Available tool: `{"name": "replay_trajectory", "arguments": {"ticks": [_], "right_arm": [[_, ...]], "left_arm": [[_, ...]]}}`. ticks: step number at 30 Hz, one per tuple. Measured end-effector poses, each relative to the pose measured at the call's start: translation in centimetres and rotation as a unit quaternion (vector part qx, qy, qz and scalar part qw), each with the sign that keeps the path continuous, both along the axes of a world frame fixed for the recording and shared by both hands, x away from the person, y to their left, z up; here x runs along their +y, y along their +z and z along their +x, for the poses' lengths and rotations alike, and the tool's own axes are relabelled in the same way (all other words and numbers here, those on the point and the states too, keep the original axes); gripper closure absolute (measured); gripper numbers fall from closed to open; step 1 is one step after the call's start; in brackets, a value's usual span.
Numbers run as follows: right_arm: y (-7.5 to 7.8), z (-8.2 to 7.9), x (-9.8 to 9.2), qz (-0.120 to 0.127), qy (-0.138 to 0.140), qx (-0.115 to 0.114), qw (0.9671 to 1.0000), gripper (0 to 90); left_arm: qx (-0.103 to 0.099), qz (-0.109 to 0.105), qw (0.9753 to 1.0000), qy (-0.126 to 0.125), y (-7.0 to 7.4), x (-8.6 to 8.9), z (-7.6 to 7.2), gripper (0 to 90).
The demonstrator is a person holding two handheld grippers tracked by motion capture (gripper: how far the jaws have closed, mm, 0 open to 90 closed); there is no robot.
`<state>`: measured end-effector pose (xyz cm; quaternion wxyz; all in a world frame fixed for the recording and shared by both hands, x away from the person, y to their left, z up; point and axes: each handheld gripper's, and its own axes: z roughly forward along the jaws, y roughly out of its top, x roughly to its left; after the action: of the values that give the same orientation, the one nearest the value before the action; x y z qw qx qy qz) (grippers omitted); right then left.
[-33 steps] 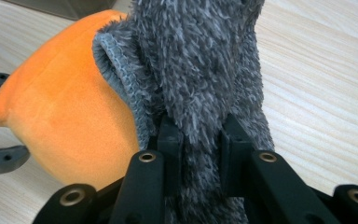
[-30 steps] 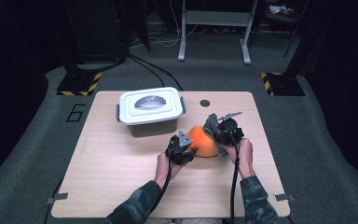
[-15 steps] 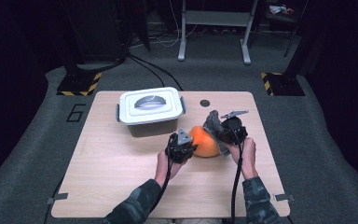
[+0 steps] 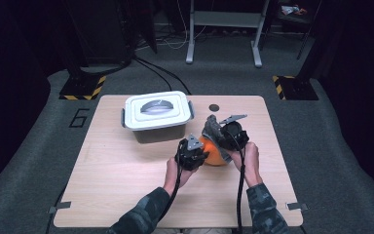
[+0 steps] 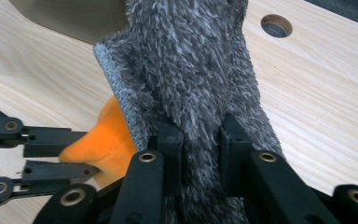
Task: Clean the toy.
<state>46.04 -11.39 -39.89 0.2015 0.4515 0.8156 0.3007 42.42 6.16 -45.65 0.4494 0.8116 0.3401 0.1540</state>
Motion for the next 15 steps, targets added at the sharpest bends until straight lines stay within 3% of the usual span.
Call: {"name": "replay_trajectory", "arguments": {"ticks": [15], "right_arm": [[-2.3,0.7,-3.3,-0.007,-0.055,0.030,0.9980,74.1]], "left_arm": [[0.005,-0.004,1.0000,0.004,-0.4,0.2,0.1,79.9]]}}
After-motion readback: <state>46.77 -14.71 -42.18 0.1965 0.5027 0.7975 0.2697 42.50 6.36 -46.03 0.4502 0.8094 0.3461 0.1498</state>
